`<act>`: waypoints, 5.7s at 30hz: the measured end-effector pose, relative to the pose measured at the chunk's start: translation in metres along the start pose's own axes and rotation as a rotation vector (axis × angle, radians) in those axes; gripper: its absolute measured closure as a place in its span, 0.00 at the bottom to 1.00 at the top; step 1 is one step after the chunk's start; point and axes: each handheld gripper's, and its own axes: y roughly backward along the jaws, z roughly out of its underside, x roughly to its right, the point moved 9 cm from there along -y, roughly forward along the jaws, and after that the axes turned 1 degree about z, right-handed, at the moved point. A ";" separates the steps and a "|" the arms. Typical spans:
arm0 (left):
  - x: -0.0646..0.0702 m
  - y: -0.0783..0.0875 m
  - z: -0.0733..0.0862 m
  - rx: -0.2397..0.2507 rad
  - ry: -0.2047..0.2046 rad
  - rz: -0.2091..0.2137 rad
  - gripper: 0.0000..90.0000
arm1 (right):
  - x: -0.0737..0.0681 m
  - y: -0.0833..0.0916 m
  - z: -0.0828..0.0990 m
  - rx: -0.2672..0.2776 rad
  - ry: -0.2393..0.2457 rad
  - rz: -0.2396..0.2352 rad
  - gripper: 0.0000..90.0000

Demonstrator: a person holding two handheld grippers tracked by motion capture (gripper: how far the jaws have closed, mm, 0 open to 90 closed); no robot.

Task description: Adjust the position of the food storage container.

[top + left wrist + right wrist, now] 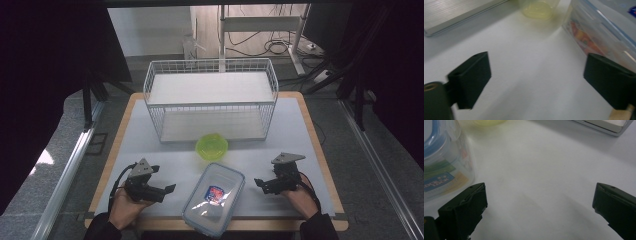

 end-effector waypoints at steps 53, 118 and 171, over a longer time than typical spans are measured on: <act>0.057 -0.043 -0.032 -0.053 -0.047 0.212 0.99 | -0.095 0.033 0.036 -0.158 0.084 -0.328 0.78; 0.024 0.026 0.024 -0.026 0.134 -0.014 0.73 | -0.061 0.036 -0.072 0.069 0.100 -0.292 0.96; 0.016 0.020 0.030 -0.016 0.113 -0.023 0.36 | -0.062 -0.112 -0.159 -0.070 0.252 -0.270 1.00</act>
